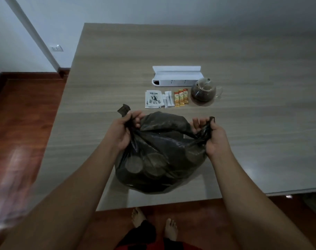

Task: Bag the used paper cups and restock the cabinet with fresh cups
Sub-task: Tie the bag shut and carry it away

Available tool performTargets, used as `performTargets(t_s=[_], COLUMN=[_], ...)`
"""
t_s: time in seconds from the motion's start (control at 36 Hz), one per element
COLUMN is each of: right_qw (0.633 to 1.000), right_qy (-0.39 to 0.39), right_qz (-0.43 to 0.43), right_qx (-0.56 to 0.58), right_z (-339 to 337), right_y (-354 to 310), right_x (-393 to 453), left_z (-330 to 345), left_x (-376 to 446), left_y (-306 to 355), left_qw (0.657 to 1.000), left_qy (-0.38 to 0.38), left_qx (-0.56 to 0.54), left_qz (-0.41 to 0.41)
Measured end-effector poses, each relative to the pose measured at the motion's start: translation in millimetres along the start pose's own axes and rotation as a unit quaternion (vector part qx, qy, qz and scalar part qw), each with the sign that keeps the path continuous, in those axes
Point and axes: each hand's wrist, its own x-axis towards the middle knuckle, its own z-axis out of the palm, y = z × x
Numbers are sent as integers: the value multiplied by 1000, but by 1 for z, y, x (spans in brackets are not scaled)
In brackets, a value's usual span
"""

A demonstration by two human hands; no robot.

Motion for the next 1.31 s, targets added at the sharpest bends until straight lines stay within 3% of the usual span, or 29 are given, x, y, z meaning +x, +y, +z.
performTargets(t_s=[0.14,0.28,0.42,0.5,0.56,0.64,0.75,0.94,1.06,1.19,1.25,1.31], right_qw=[999,999,976,940,917,923,977,981,986,977,960,900], right_qy=[23,35,87,104,105,90,9,-129,-142,-171,-174,-170], right_qz=[-5,-29,-43,-89,-114,-105,-49,26,36,50,52,20], right_qx=[26,-8,-193,-311,-368,-360,-209,-140,-83,-120,-214,-400], right_z=[-10,-22,-31,-27,-20,-13,-6,10,6,-8,-12,-14], right_y=[12,21,31,33,33,27,11,-8,-23,-38,-38,-33], right_x=[2,8,15,16,17,20,14,10,8,7,7,7], left_z=[1,-6,-11,-11,-9,-4,-1,18,14,14,21,29], left_x=[8,13,8,2,1,2,0,-9,-10,-5,-5,-7], left_y=[-1,5,-2,-17,-23,-21,-15,-7,-9,-16,-21,-28], left_qw=[995,995,992,956,938,962,995,991,983,985,992,984], left_qy=[-58,64,79,95,107,125,93,-10,-20,31,59,95], left_qx=[-58,-79,94,278,328,241,44,-120,-166,-126,-52,125], left_qz=[-47,-8,-30,-5,7,-1,-10,61,79,117,102,80])
